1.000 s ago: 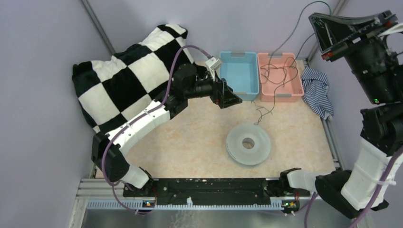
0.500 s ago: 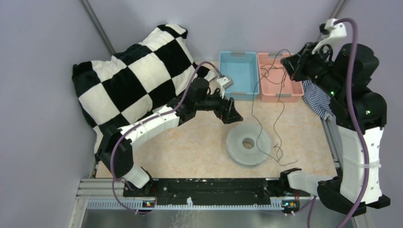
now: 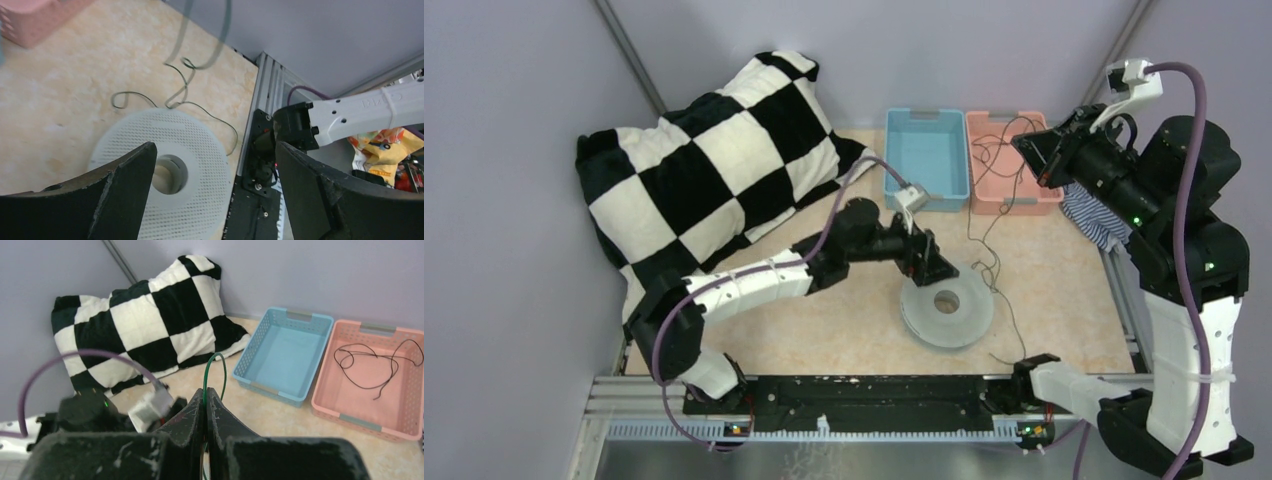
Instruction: Wrap the cables
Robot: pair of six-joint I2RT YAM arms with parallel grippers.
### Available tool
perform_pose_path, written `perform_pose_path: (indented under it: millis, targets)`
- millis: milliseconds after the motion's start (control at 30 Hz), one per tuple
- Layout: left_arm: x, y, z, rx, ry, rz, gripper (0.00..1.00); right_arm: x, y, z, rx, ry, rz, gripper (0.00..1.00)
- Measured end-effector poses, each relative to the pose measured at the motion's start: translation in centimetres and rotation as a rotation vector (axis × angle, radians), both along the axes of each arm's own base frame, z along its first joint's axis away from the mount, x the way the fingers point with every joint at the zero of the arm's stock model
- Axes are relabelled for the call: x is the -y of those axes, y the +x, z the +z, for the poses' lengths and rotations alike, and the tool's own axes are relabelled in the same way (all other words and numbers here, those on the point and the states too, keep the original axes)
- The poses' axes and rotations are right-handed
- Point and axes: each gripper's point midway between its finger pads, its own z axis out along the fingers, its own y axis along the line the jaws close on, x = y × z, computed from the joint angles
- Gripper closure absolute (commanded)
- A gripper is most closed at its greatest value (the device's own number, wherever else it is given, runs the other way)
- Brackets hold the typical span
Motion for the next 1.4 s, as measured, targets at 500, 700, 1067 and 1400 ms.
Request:
perform_pose_path:
  millis: [500,700,1067,1400]
  targets:
    - [4.3,-1.2,-9.8,0.071,0.134,0.083,0.09,-0.5,1.3,0.9,0.016,0.047,-0.003,1.0]
    - [5.6,-0.7,-11.9,0.156,0.13,0.045,0.11,-0.6,1.3,0.9,0.013,0.049,-0.003,1.0]
    - [8.9,0.9,-11.4,0.246,0.058,0.033,0.19,-0.7,1.4,1.5,0.02,0.057,0.002,1.0]
    - [10.6,1.9,-11.3,0.298,0.001,0.038,1.0,-0.7,1.3,1.0,-0.002,0.058,0.002,1.0]
